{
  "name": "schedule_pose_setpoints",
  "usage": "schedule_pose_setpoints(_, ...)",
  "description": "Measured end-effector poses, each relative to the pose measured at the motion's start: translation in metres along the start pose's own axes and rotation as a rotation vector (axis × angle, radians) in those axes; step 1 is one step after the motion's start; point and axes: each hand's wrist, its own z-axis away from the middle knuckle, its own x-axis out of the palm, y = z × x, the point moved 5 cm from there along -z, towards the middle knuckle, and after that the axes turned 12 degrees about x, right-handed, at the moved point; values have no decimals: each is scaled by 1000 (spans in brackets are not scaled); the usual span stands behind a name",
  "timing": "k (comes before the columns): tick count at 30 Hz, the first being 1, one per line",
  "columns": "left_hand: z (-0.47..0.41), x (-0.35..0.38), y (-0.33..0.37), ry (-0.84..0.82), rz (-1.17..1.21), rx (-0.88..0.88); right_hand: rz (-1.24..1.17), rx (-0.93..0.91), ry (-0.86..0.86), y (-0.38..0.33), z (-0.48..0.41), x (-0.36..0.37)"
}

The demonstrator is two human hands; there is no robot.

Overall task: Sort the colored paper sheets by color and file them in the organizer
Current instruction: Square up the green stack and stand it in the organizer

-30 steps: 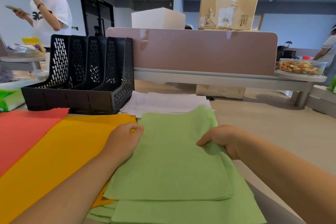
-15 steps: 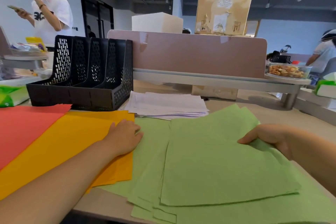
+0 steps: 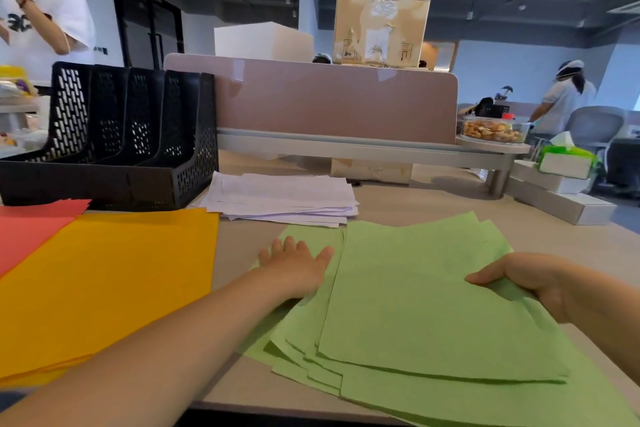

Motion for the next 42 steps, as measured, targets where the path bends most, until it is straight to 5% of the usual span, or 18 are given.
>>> schedule_pose_setpoints(6, 1, -8, 60, -52, 455, 37, -16, -41, 33, 1, -6, 2)
schedule_pose_setpoints(9, -1, -27, 50, 96, 804, 18, -12, -93, 105, -7, -9, 5)
schedule_pose_setpoints(14, 2, -43, 11, 22, 1207, -263, -81, -200, 142, -25, -9, -1)
schedule_pose_setpoints(18, 0, -27, 12, -192, 1184, -234, -160, -124, -40, -27, -11, 2)
schedule_pose_setpoints(22, 4, -20, 17, -176, 909, -170, -171, -28, -149, -9, -19, 7)
schedule_pose_setpoints(29, 18, 3, 39, -334, 1049, -139, -233, -30, -217, 17, -11, 0)
schedule_pose_setpoints(37, 26, -24, 65, 38, 1120, 74, -249, -100, -169, 15, 15, -2)
schedule_pose_setpoints(42, 37, -89, 71, 295, 1243, 299, -397, -311, -220, -24, 39, -14)
